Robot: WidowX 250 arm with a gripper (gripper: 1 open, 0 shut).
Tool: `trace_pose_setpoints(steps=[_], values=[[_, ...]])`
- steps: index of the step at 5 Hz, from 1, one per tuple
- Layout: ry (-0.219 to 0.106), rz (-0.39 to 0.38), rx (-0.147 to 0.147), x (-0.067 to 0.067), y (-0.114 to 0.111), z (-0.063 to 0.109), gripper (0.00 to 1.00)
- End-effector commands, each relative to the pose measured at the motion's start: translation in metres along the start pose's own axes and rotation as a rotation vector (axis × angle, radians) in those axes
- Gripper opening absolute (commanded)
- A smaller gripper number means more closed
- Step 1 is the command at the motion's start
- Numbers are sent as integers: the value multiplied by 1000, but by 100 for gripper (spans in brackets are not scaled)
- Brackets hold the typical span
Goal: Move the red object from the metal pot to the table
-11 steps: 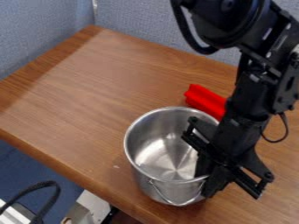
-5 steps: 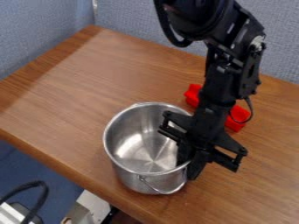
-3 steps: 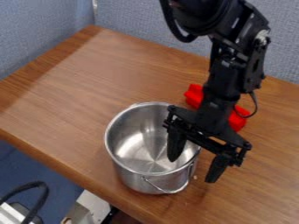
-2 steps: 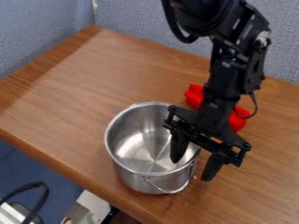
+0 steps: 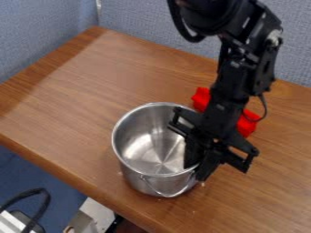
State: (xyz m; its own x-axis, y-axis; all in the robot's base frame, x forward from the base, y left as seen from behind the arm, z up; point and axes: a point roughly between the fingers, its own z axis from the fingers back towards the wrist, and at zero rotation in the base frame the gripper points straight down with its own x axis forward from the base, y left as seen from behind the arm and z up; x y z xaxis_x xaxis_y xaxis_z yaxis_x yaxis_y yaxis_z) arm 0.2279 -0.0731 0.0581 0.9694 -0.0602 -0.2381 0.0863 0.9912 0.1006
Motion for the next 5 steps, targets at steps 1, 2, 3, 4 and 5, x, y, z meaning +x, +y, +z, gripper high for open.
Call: trace_pose_setpoints(steps=[1, 2, 3, 4, 5], values=[[-31, 31, -3, 3, 9, 6, 0], [-28, 52, -12, 3, 14, 6, 100], [-27, 30, -9, -7, 11, 1, 0], [-58, 16, -6, -12, 8, 3, 100], [-61, 42, -10, -24, 16, 4, 100]])
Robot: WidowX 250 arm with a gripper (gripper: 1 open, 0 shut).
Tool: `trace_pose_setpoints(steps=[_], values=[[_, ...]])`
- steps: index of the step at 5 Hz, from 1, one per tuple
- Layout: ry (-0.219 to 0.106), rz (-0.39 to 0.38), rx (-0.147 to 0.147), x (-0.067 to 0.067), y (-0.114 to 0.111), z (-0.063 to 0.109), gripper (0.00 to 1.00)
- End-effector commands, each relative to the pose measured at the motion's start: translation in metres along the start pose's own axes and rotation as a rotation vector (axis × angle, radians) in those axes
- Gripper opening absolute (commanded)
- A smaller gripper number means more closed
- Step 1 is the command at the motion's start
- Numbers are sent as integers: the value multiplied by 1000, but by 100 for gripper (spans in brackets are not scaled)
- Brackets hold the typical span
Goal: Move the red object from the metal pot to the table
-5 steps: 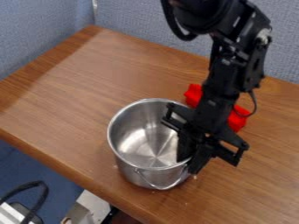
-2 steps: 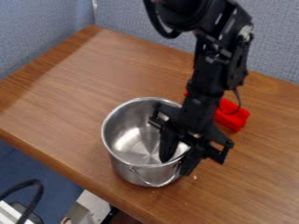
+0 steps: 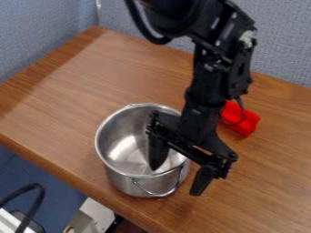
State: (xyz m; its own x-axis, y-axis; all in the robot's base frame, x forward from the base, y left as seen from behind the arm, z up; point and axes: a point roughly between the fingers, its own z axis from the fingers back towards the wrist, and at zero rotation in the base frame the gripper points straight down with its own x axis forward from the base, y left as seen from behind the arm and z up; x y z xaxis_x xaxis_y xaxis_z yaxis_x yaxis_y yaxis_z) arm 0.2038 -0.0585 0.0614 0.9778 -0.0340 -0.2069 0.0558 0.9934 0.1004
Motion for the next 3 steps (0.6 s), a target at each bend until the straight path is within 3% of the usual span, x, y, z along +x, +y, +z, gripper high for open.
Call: trace_pose_setpoints(steps=[1, 2, 3], values=[[-56, 47, -3, -4, 14, 5, 100], [-114, 73, 5, -19, 42, 4, 100], [-172, -11, 14, -23, 64, 4, 100]])
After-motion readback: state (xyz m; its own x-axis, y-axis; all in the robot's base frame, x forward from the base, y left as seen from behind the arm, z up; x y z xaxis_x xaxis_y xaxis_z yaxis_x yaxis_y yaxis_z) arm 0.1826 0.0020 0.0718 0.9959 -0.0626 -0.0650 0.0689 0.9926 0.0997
